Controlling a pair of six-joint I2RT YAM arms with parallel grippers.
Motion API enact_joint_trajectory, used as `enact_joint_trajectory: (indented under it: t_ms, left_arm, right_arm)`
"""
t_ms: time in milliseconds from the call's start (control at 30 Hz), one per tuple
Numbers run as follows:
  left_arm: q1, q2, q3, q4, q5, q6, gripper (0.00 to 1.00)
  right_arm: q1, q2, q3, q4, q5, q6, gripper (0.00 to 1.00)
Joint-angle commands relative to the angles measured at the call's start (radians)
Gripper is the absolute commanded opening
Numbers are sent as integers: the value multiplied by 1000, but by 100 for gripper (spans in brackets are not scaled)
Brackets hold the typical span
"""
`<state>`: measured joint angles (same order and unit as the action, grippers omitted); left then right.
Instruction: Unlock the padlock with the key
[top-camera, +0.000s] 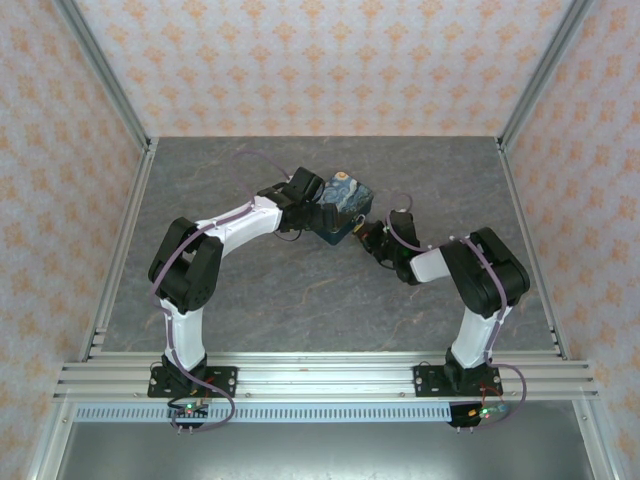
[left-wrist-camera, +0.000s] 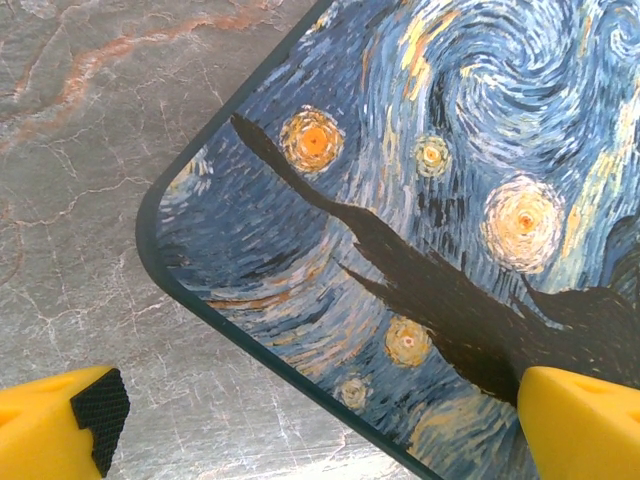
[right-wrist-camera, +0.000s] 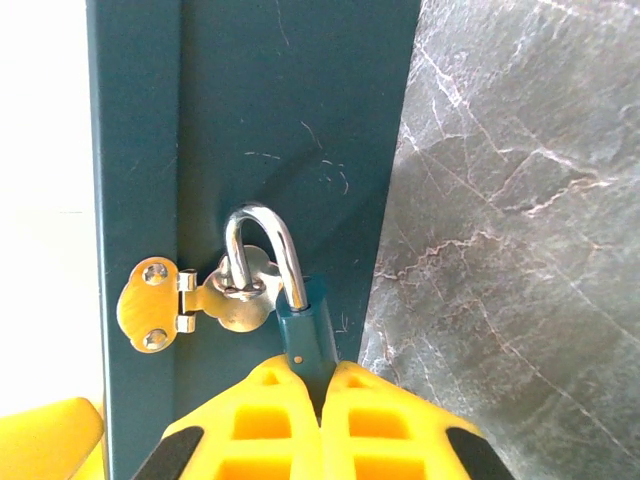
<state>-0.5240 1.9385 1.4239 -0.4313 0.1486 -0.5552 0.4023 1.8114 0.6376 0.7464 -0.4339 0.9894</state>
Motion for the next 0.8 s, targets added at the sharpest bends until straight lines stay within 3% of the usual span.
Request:
enact_joint_trajectory:
  t_ms: [0, 467, 767]
  left_arm:
    - [-10, 26, -32, -73, -37, 15, 100]
    - [-17, 36, -38, -76, -40, 15, 100]
    - [-16, 3, 16, -114, -38, 44, 100]
  right_arm:
    - [-34, -25, 4, 57, 48, 8, 0]
    - [-56, 24, 42, 105, -10, 62, 0]
    - [-62, -121, -67, 21, -45, 37, 0]
